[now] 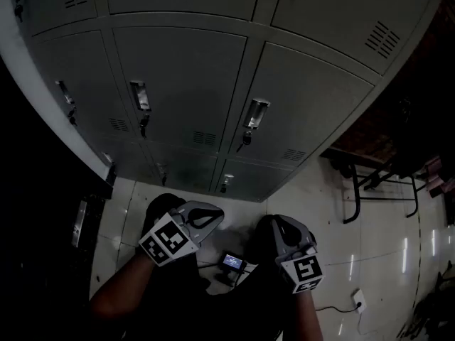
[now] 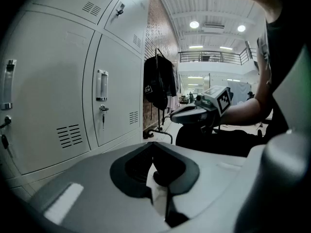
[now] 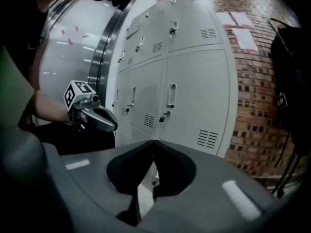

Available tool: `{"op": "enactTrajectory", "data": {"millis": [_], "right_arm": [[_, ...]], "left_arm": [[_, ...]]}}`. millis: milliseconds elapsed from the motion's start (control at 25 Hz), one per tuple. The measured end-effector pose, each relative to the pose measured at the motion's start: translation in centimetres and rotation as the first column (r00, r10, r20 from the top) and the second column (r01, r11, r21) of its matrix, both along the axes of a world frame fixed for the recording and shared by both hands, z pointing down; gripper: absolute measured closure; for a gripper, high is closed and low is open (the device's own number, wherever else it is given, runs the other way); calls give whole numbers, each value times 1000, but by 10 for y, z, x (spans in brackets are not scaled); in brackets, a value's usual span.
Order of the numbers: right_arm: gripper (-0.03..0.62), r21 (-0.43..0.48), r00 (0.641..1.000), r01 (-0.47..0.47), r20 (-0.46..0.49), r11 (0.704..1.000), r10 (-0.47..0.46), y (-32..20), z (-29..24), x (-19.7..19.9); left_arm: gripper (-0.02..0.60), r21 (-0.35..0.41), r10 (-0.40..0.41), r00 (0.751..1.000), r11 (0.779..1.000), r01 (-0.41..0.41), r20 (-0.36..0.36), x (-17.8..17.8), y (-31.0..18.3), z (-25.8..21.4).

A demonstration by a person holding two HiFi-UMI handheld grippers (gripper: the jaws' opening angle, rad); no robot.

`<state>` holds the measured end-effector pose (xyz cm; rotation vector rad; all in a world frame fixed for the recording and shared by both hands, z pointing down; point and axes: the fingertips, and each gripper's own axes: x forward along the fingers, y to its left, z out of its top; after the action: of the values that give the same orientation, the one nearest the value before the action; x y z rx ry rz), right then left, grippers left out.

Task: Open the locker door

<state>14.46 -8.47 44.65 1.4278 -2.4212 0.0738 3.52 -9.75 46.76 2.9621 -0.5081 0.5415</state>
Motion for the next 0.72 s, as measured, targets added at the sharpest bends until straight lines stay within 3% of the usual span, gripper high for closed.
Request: {"op": "enactTrajectory", "data": {"millis": [200, 320, 600, 720], "right_arm": [[589, 20, 984, 19, -177, 1000, -15, -40, 16, -30], [530, 35, 949, 29, -314, 999, -16, -73, 19, -41], [530, 92, 823, 6, -566, 996, 47, -140, 7, -49], [514, 132, 734, 15, -674, 991, 79, -161, -3, -53]], "left_arm": [[569, 5, 18, 1000, 1000, -18, -3, -4, -1, -2], [569, 4, 17, 1000, 1000, -17, -9, -7, -1, -2], [569, 4, 15, 1000, 1000, -15, -21, -9, -1, -4], [569, 6, 15, 999, 1000, -15, -29, -9, -2, -5]]}}
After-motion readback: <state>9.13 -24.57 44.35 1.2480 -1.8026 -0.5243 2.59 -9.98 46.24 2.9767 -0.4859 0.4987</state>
